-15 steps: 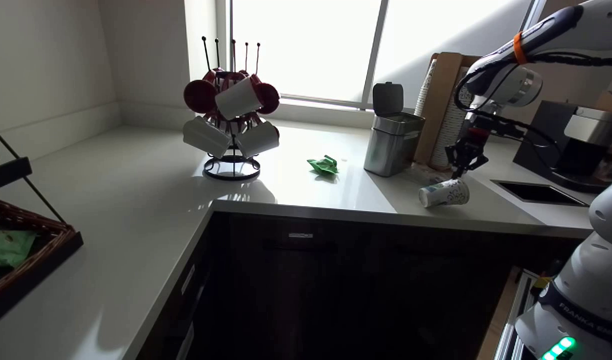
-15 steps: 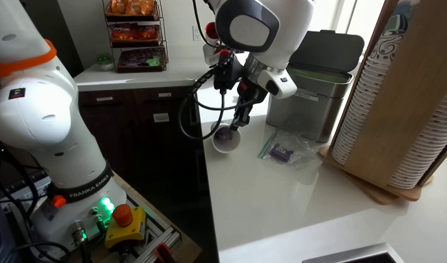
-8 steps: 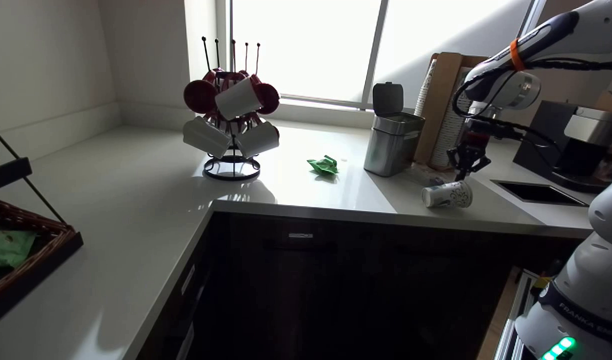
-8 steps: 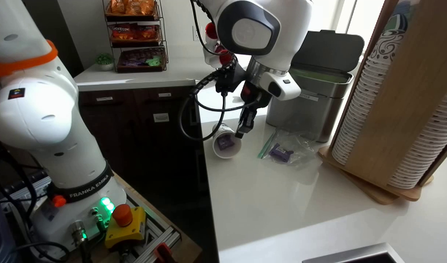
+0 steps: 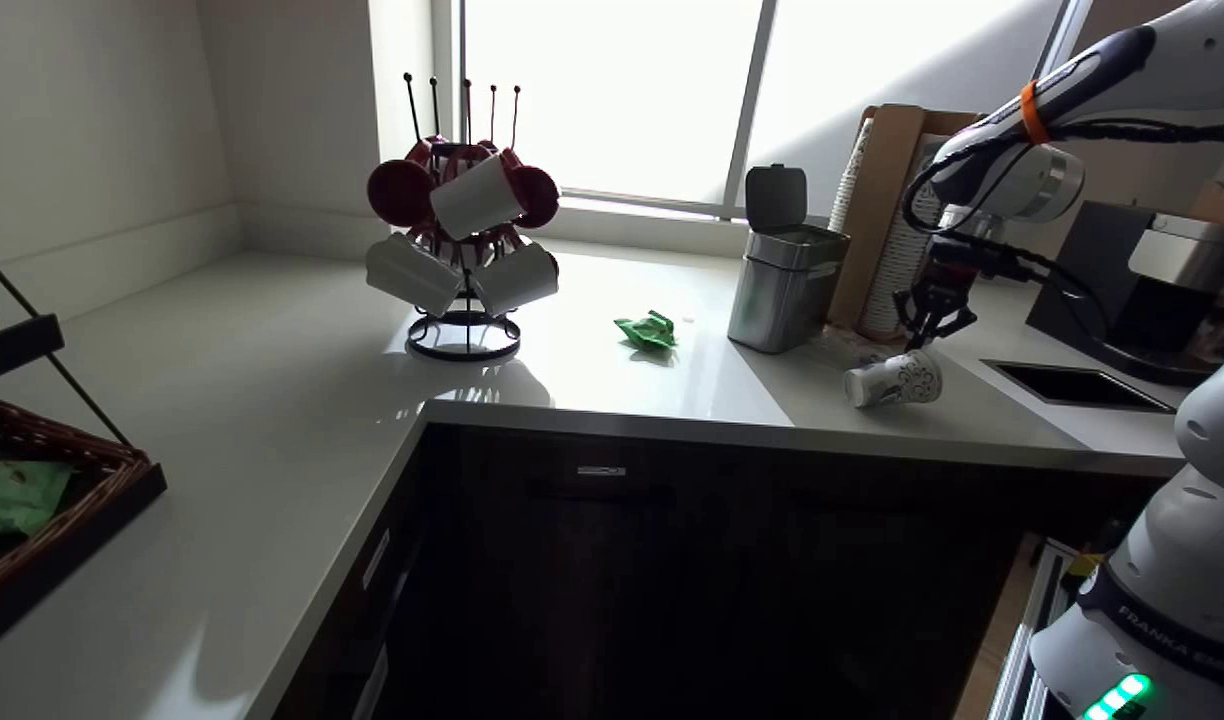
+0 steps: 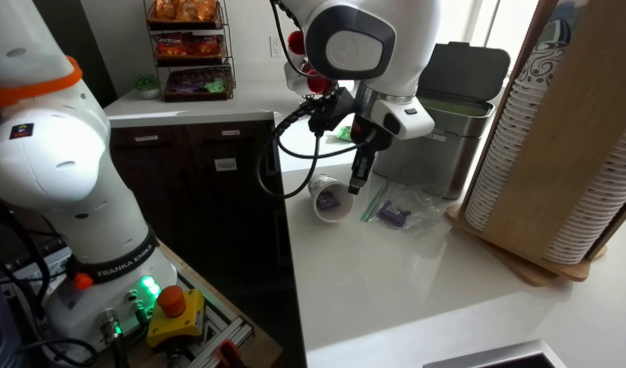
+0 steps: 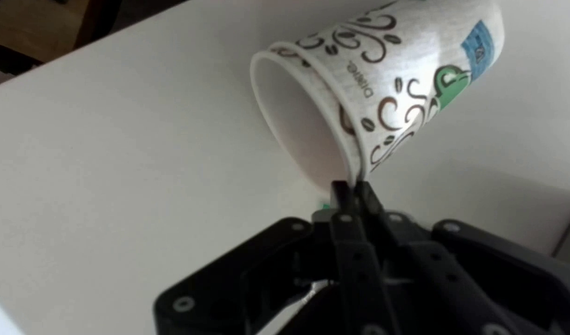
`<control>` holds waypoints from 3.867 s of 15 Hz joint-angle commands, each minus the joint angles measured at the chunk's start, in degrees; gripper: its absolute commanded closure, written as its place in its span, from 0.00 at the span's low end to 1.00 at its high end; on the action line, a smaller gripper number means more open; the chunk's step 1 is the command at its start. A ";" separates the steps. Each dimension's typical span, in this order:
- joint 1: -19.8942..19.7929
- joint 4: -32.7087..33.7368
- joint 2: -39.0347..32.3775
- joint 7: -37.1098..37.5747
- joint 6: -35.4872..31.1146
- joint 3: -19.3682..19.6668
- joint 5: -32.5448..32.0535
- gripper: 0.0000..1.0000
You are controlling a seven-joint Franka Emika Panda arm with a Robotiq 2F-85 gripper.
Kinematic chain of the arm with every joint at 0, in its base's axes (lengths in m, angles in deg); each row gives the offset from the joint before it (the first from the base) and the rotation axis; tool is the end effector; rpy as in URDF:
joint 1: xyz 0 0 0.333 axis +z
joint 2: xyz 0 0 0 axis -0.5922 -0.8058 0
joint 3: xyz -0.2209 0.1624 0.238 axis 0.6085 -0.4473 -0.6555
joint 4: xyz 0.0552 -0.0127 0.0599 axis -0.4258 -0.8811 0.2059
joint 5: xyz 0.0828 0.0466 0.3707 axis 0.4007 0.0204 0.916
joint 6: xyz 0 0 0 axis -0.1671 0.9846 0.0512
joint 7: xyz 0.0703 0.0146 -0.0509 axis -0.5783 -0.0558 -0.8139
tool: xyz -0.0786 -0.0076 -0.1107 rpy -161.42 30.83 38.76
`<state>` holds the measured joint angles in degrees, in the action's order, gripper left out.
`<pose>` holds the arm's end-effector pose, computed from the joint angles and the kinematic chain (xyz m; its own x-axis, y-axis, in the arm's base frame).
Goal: Open the silver bin then pour the packet out of the stacked coffee cups.
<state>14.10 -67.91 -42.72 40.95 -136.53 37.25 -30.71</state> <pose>0.3350 -0.3095 0.3786 0.4103 -0.8999 -0.1478 -0.9115 -0.3995 -0.0982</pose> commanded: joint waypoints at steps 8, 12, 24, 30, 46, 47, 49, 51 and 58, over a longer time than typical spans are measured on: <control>1.27 -1.53 0.57 -0.90 -0.95 -1.39 2.54 0.39; 2.01 -2.37 0.62 -2.83 -2.32 -1.97 3.61 0.10; 3.50 -3.63 -0.50 -5.16 -9.29 -2.20 24.63 0.35; 4.00 -2.96 -0.25 -13.35 -4.01 -1.41 32.22 0.81; 0.15 12.31 -4.64 -29.90 36.27 4.77 45.61 0.99; -0.38 13.66 -5.72 -30.99 40.10 5.32 47.16 0.99; -1.45 15.88 -7.90 -33.19 47.25 6.06 49.92 0.99; -2.69 17.58 -10.41 -35.47 53.99 6.51 52.58 0.99; -7.03 20.58 -17.70 -40.52 69.36 6.30 61.14 0.99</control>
<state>8.95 -49.80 -56.49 2.54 -73.28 43.79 27.20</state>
